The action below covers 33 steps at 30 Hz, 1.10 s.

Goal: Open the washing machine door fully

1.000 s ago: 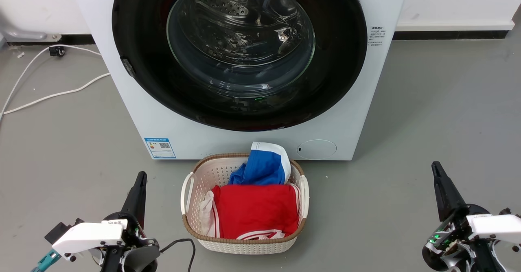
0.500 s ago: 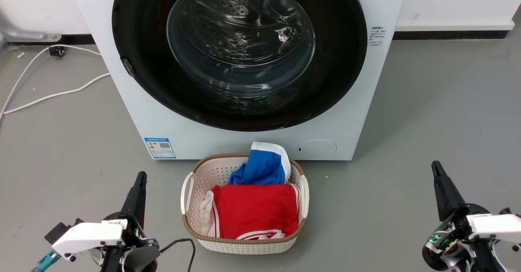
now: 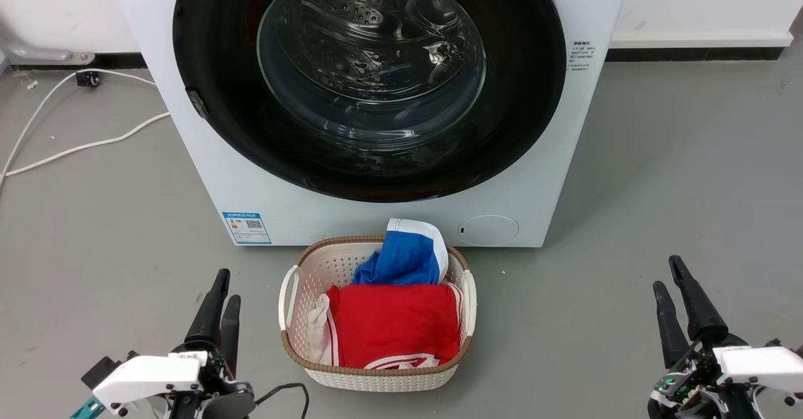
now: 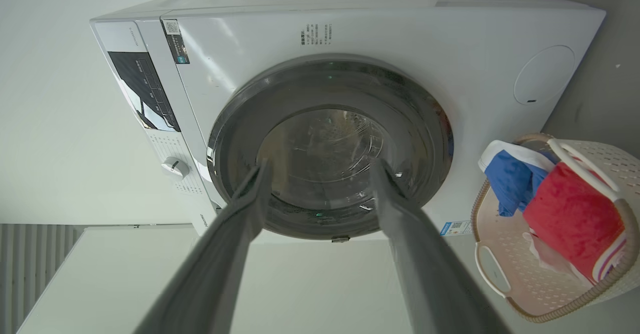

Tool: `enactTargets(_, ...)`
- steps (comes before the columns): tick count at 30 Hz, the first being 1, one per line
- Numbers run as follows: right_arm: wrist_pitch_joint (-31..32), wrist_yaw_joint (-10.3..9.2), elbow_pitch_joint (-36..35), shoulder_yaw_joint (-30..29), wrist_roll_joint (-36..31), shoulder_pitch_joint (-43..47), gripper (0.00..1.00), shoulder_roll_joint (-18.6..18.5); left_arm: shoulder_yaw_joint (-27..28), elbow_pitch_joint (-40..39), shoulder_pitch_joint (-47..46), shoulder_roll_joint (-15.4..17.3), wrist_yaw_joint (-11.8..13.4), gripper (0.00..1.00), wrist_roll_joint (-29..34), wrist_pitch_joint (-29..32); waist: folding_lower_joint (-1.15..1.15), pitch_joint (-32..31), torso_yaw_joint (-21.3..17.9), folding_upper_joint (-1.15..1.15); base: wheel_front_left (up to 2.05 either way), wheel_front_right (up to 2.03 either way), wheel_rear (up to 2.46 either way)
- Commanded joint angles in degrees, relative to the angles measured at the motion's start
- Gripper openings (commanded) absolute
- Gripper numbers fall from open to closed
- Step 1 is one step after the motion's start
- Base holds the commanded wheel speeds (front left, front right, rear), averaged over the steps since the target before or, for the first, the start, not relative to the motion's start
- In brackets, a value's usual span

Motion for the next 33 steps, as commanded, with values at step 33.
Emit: enactTargets(33,-8.1,0.06,-7.8,3.7,-33.7,1.2,1.0,-1.6,-7.7,-8.0,-1.4,0.2,-0.1,1.0,31.8,-8.9,0.0,-0.1,0.5,0.0,0.0,0.0,0.0)
